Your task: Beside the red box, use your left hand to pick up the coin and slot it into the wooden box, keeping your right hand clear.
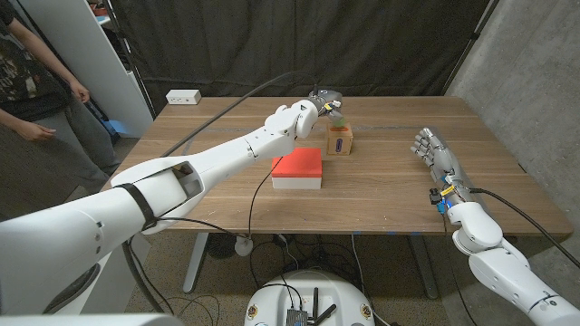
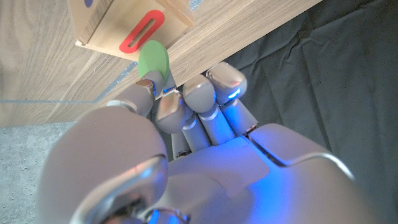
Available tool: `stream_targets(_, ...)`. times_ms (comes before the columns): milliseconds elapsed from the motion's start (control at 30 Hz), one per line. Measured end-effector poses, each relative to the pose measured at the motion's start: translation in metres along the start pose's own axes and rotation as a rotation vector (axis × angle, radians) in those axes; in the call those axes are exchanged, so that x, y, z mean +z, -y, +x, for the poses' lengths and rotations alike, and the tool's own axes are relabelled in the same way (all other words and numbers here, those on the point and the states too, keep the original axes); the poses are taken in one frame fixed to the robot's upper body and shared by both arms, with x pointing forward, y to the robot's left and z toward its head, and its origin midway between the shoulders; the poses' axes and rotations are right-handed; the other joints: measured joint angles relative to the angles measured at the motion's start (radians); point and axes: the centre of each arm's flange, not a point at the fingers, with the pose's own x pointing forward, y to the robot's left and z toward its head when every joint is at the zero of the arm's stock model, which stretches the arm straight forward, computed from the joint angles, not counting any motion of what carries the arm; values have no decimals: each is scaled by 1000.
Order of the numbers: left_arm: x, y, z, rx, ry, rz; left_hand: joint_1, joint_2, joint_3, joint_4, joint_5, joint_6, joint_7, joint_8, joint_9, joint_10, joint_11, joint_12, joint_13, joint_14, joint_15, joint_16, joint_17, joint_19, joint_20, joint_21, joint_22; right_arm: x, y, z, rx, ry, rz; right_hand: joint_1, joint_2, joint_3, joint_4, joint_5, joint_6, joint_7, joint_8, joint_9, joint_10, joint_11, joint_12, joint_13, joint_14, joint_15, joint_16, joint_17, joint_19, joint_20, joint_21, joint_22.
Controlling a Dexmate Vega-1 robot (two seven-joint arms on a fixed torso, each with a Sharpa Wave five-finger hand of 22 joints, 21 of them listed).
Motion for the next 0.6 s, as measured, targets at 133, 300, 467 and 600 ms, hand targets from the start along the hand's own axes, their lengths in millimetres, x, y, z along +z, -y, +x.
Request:
stream_targets(133, 0, 2, 1, -4, 1, -1, 0, 0, 0, 0, 0, 0, 0, 0, 0, 0, 0, 0, -1, 0, 0, 0, 2, 0, 0, 0, 0, -1, 0, 0, -1, -1, 1, 0, 0, 0, 0, 0, 0, 0, 0, 0, 0, 0, 0, 0, 0, 0, 0, 0, 0, 0, 0, 0)
stream_targets(300, 0, 5, 1, -9, 2, -3, 0, 0, 0, 0, 0, 0, 0, 0, 0, -3, -3, 0, -2, 0, 0, 0, 2, 0, 0, 0, 0, -1, 0, 1, -4, -1, 0, 0, 0, 0, 0, 0, 0, 0, 0, 0, 0, 0, 0, 0, 0, 0, 0, 0, 0, 0, 0, 0)
stream_targets(467, 1, 6, 2, -11, 4, -2, -1, -1, 0, 0, 0, 0, 0, 0, 0, -3, -3, 0, -3, 0, 0, 0, 2, 0, 0, 0, 0, -2, 1, 1, -5, -1, 0, 0, 0, 0, 0, 0, 0, 0, 0, 0, 0, 0, 0, 0, 0, 0, 0, 0, 0, 0, 0, 0)
stream_targets(600, 1, 7, 3, -12, 5, -2, -1, -1, 0, 0, -1, 0, 0, 0, 0, -3, -3, 0, -1, 0, 0, 0, 2, 0, 0, 0, 0, -2, 1, 0, -6, -2, 0, 0, 0, 0, 0, 0, 0, 0, 0, 0, 0, 0, 0, 0, 0, 0, 0, 0, 0, 0, 0, 0)
